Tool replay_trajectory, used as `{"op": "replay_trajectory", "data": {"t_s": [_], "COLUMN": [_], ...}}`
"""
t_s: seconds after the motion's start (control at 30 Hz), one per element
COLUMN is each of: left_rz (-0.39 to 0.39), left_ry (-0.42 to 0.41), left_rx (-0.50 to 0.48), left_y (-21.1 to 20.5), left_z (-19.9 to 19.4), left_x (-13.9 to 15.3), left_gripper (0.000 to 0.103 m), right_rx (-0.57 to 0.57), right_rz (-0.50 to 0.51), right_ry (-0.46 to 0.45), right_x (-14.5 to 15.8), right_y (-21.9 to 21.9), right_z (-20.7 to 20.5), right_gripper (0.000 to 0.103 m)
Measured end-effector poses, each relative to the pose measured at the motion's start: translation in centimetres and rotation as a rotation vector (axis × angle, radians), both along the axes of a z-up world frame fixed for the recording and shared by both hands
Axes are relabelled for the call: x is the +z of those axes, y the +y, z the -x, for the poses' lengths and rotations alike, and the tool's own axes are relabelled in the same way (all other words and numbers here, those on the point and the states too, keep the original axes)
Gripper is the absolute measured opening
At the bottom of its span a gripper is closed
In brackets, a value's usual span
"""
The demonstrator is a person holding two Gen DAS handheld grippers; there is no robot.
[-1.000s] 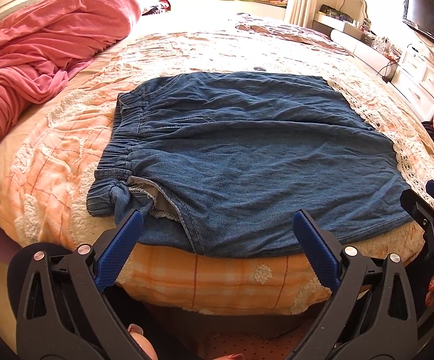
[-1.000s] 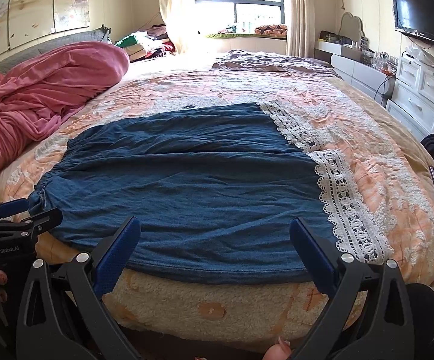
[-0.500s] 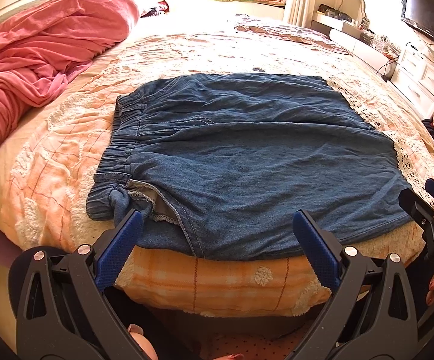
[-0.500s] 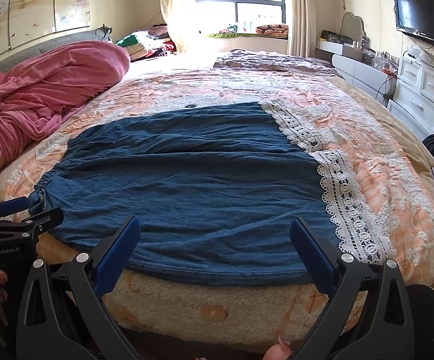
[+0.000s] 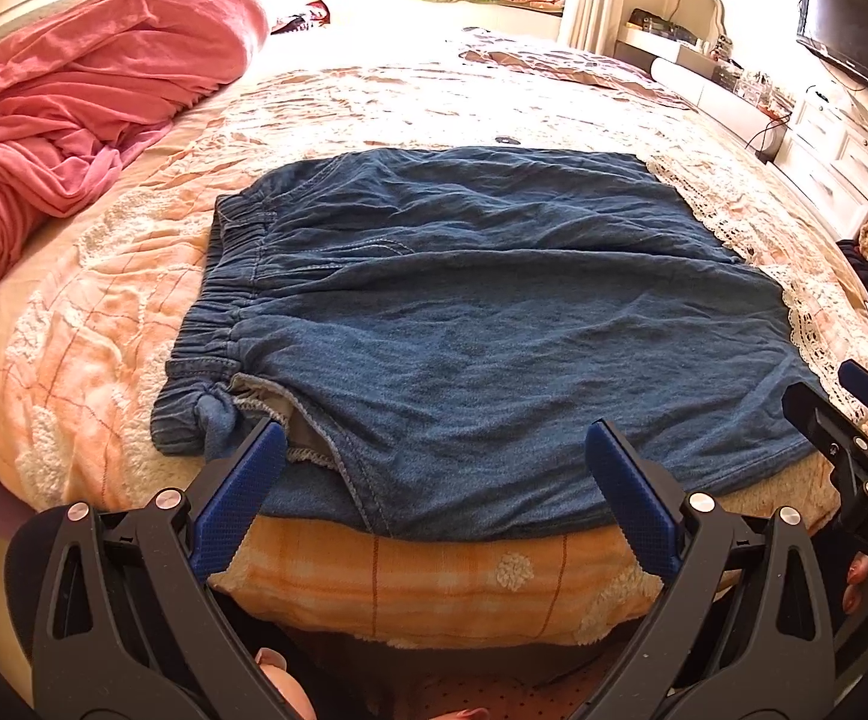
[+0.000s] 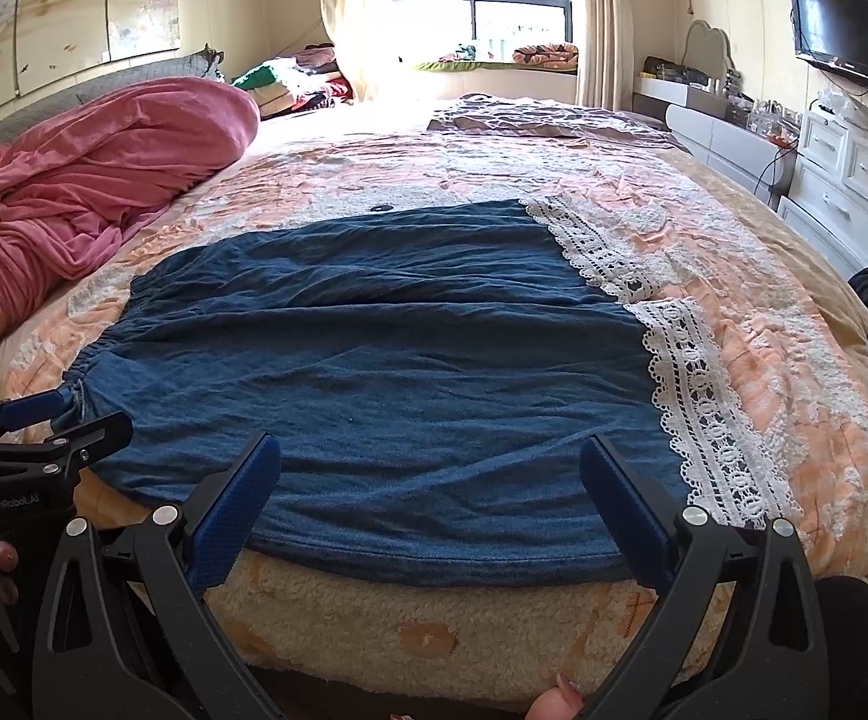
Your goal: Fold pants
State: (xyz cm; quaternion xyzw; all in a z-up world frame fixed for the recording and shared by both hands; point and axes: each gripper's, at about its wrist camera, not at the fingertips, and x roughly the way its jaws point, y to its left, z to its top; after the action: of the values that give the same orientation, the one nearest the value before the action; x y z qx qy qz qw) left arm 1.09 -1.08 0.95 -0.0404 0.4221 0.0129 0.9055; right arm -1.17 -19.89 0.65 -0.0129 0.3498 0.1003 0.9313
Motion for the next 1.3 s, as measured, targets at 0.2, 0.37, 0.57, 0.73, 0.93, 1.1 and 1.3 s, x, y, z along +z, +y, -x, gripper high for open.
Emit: {"op": "replay_trajectory", "data": {"t_s": [0.2, 0.37, 0.57, 0.73, 0.93, 1.1, 1.3], "left_rz": [0.014, 0.001, 0.003, -0.027, -0.036, -0.044, -0.077], "left_ry": [0.007, 0.029, 0.047, 0.021, 0.075, 0.085, 0.108], "left_rx": [-0.032, 0.005, 0.074, 0.101, 0.068, 0.005, -0.103], "left_y": [0.7, 3.3, 7.7, 11.6, 14.3, 14.8, 14.2], "left_z": [-1.4, -3.6, -6.8, -10.9, -16.0, -18.6, -20.7], "left_x": [0.1, 0.4, 0.9, 1.4, 0.0, -1.1, -2.5], "left_gripper": [0.094, 0.094, 0.094, 0.094, 0.094, 0.082, 0.073], "right_rx": [0.048, 0.124, 0.211, 0.326, 0.424, 0.447, 0.522], "right_rz": [-0.035, -0.047, -0.096, -0.052, 0.004, 0.014, 0.062], "right_ry": [0.034, 0.070, 0.108, 0.088, 0.078, 0.121, 0.160], "right_x": [0.3, 1.0, 1.6, 2.1, 1.9, 0.8, -0.4], "right_y": [0.2, 1.4, 3.3, 6.4, 9.5, 11.3, 13.7], "right_z": [-2.3, -5.7, -10.9, -13.9, -17.0, -20.9, -24.3], "right_gripper": [0.099, 0.099, 0.099, 0.099, 0.099, 0.099, 0.099]}}
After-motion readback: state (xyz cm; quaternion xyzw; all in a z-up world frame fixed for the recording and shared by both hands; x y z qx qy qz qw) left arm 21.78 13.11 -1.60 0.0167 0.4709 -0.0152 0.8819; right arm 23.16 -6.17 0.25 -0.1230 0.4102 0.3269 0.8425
